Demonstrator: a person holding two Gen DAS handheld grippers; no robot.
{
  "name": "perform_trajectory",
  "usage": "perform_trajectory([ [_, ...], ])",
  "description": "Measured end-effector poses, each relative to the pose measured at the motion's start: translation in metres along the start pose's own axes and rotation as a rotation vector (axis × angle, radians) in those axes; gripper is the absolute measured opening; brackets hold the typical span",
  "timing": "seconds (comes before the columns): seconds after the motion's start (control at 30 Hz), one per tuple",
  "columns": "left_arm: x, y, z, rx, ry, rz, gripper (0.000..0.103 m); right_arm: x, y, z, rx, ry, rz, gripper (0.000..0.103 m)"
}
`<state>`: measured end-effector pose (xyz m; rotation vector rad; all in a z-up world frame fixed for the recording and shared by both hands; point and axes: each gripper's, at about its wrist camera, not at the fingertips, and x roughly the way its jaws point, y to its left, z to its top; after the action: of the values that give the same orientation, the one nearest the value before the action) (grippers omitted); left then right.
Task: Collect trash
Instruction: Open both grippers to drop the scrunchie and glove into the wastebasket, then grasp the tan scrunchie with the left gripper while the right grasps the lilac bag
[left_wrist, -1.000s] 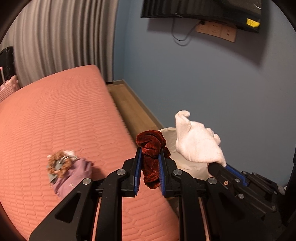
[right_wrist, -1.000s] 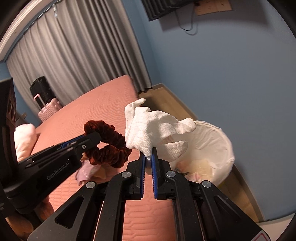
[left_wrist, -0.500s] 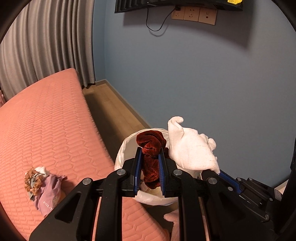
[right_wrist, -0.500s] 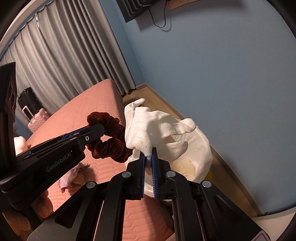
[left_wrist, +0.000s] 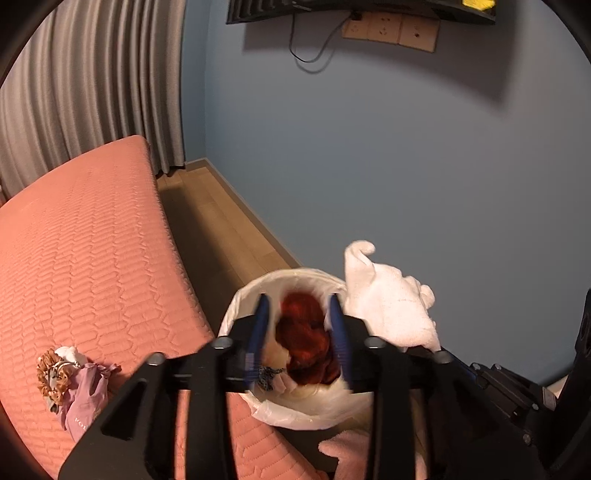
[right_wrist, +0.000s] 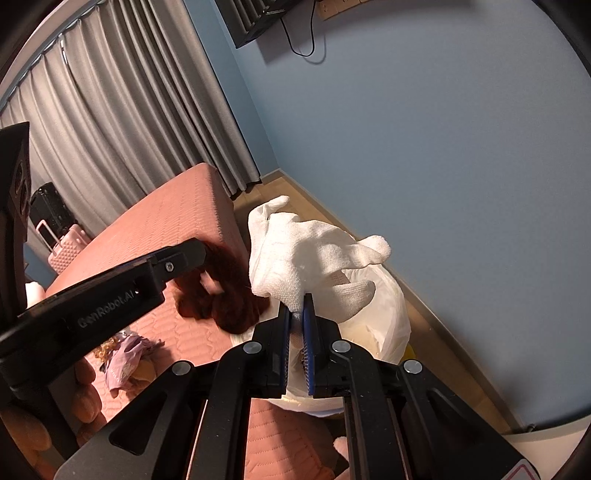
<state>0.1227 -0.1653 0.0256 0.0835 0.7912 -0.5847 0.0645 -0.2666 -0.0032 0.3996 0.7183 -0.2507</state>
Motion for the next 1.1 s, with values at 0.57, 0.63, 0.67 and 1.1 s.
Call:
perform_trajectory([
  [0.57,-0.002,0.026,-0.001,-0.064,-0.009,0.060,0.049,0.010,0.015,0.002,-0.022,0.006,0.014,0.015],
  [0.63,-0.003,0.029,-0.004,-0.072,-0.006,0.064,0.049,0.010,0.019,0.000,-0.027,0.011,0.016,0.015],
  [0.67,-0.004,0.031,-0.005,-0.077,-0.006,0.065,0.049,0.010,0.021,-0.001,-0.029,0.013,0.018,0.015],
  [1.1,-0.023,0.065,-0.027,-0.147,0.004,0.102,0.049,0.009,0.055,-0.013,-0.087,0.048,0.053,0.022],
])
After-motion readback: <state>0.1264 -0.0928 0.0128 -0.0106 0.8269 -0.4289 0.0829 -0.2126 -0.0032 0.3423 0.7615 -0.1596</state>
